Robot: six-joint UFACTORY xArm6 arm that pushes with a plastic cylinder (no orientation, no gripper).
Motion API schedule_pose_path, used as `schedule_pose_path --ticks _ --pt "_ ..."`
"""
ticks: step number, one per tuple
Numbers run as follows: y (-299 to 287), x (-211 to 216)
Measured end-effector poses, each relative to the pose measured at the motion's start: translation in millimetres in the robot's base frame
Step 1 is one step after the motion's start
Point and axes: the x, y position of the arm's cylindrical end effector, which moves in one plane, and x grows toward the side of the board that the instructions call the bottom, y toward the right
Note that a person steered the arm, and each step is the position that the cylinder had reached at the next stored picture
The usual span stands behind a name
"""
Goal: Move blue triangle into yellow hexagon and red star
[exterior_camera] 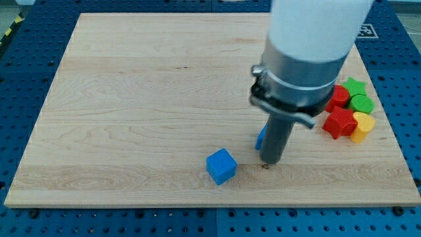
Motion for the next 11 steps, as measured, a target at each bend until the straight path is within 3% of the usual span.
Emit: schedule_pose_path --ticks 1,2,5,9,11 --pt "15.6 -52.5" --pt "18.6 -72.2" --pt "-91.3 -89.2" --pt "26.3 -95.9" --pt "-24.3 -104.1"
